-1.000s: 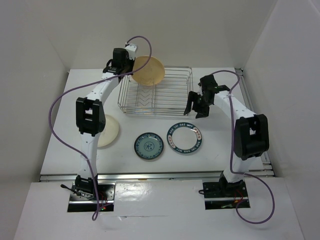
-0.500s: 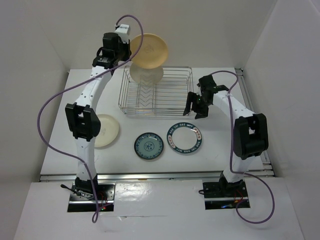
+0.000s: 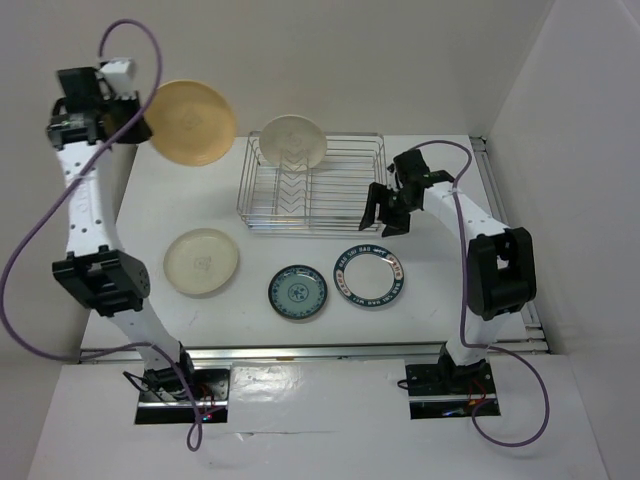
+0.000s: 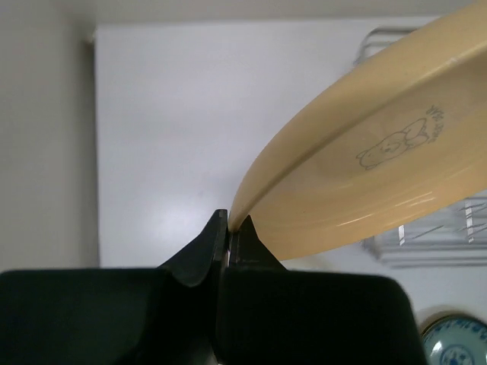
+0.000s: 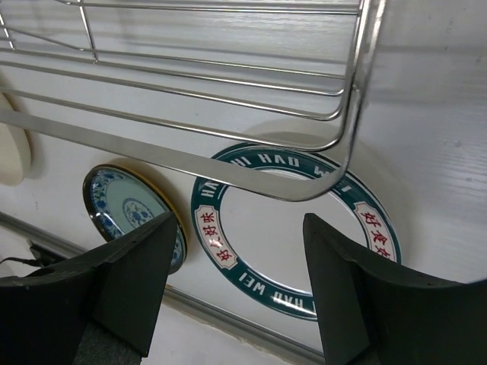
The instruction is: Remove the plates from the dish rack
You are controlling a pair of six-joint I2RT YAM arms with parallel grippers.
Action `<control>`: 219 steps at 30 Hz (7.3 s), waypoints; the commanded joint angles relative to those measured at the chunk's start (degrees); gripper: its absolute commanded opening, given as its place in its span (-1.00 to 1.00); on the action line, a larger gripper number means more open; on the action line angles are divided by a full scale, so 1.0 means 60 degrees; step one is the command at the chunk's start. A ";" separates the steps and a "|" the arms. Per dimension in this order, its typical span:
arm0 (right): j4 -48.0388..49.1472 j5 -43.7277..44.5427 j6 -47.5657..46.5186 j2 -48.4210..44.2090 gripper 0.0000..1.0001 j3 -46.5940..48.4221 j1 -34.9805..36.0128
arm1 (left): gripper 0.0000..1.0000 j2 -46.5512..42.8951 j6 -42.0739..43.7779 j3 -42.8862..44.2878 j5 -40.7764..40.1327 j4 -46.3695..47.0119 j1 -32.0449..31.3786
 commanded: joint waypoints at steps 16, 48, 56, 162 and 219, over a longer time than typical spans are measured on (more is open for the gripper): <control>0.0888 -0.0900 -0.0425 0.0289 0.50 0.0514 0.0717 | -1.00 -0.0614 0.4058 -0.5802 0.0113 -0.4222 0.2290; 0.0786 -0.0519 -0.0249 -0.0225 0.50 0.0322 0.0805 | 0.11 0.1615 0.3719 -0.4998 -0.1601 -0.3664 0.1777; 0.1283 -0.0139 -0.1449 0.1573 0.52 0.3627 0.0907 | 0.11 0.1367 0.3107 -0.3389 -0.1572 -0.3724 0.1689; 0.3980 -0.4298 0.0219 0.3011 -1.00 0.4292 0.2402 | -1.00 0.0868 0.1359 -0.3840 0.4245 -0.2826 -0.1388; 0.2236 -0.2484 -0.1275 0.1314 0.29 0.4692 0.1905 | 0.37 -0.1256 0.2842 -0.6871 0.0273 -0.1644 0.1997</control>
